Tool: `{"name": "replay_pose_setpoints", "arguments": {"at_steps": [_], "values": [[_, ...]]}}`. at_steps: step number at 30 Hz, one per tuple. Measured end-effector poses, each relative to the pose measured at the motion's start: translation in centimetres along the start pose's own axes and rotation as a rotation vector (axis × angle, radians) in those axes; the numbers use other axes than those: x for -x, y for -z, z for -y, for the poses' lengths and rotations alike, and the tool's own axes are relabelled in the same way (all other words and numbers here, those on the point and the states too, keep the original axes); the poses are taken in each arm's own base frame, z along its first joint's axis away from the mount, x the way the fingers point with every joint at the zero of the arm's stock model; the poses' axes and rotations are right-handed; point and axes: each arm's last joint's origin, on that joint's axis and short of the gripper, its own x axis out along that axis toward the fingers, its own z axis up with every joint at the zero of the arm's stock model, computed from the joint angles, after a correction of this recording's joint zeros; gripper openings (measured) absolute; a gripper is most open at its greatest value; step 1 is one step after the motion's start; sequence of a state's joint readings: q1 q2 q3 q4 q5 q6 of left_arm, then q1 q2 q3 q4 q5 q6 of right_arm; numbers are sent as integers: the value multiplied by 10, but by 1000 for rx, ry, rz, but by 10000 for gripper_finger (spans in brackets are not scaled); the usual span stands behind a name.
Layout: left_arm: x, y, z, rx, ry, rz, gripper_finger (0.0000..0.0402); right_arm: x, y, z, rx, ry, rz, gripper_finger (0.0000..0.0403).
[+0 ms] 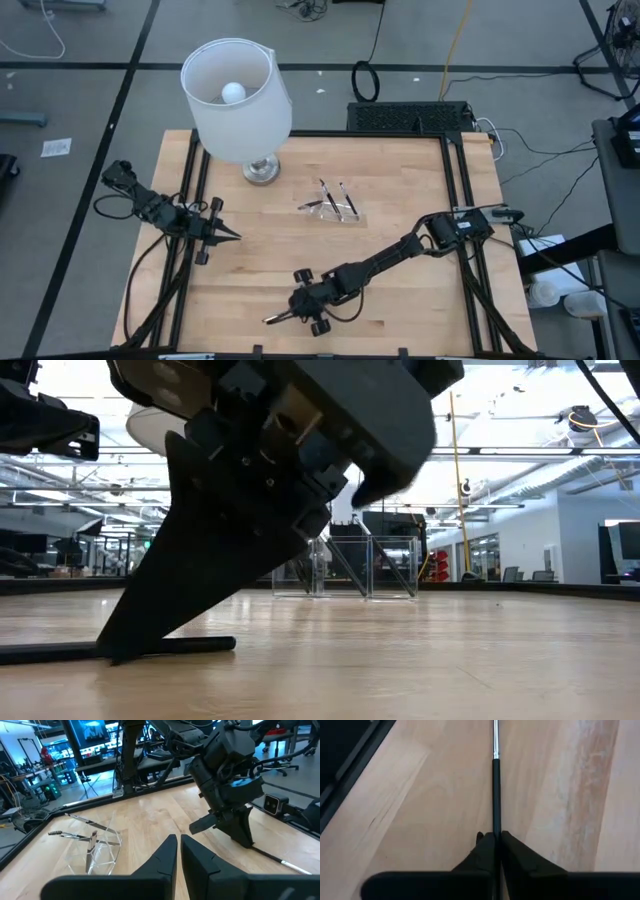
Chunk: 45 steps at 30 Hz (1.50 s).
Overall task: Sort items
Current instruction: Put the eyeshadow brush into the transparent organizer
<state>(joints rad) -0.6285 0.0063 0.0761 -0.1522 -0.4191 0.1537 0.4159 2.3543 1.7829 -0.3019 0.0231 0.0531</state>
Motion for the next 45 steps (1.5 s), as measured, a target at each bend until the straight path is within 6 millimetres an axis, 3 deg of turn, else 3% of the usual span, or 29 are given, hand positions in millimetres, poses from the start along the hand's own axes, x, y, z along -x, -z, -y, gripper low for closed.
{"name": "replay_pose_setpoints", "arguments": {"at_steps": [6, 15, 23, 30, 37, 45], "values": [[0, 0, 0, 29, 0, 0, 33, 0, 16, 1, -92, 18, -161, 5], [0, 0, 0, 57, 2, 0, 33, -1, 54, -19, -266, 26, -332, 2], [0, 0, 0, 63, 5, 0, 33, 17, 68, -34, -375, 32, -386, 1], [0, 0, 0, 66, 4, 0, 33, 43, 54, -35, -337, 65, -268, 2], [0, 0, 0, 69, 6, 1, 33, 65, 40, -37, -289, 42, -192, 30], [0, 0, 0, 80, 10, 1, 33, 70, 36, -37, -292, 42, -165, 71]]}}
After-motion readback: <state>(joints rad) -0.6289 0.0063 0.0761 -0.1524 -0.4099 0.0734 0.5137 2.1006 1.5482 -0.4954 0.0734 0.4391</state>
